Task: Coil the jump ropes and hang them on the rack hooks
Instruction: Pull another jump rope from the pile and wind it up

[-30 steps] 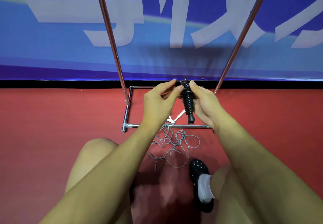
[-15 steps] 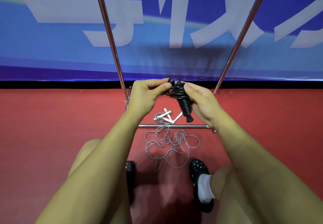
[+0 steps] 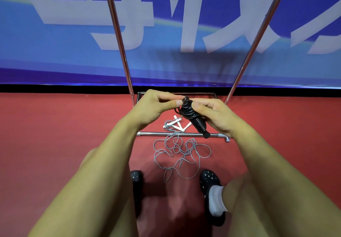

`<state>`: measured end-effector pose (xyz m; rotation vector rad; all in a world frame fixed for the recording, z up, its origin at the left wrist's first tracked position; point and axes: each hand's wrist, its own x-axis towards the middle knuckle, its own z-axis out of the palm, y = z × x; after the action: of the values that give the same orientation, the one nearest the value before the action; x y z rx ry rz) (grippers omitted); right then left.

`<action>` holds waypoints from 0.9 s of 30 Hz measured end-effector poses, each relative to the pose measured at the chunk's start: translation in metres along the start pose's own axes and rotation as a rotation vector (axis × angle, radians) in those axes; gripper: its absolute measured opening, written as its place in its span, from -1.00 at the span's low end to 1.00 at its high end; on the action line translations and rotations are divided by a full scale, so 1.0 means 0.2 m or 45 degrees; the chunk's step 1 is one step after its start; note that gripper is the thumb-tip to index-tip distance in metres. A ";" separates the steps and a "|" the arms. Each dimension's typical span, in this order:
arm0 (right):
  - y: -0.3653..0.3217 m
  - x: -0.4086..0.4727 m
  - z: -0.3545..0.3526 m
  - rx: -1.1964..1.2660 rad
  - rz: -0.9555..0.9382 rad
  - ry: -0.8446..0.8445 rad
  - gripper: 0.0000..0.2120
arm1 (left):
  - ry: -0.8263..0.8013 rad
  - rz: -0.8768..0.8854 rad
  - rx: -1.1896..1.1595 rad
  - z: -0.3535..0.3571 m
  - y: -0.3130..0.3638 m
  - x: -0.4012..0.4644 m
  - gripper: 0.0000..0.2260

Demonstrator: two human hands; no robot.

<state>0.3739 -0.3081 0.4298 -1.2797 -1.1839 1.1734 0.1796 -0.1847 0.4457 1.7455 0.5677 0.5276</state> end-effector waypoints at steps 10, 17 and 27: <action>-0.01 0.00 0.01 -0.279 -0.064 0.143 -0.74 | 0.456 -0.042 -0.133 0.20 0.00 0.02 -0.77; 0.00 0.00 0.00 -0.410 -0.093 0.157 -0.76 | 0.450 -0.051 -0.014 0.19 -0.02 0.04 -0.83; 0.00 0.00 0.00 -0.542 -0.100 0.250 -0.73 | 0.391 -0.022 -0.008 0.21 0.01 0.02 -0.90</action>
<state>0.3744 -0.3083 0.4303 -1.6070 -1.3667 0.7386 0.2085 -0.2146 0.4373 1.6623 0.7942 0.7913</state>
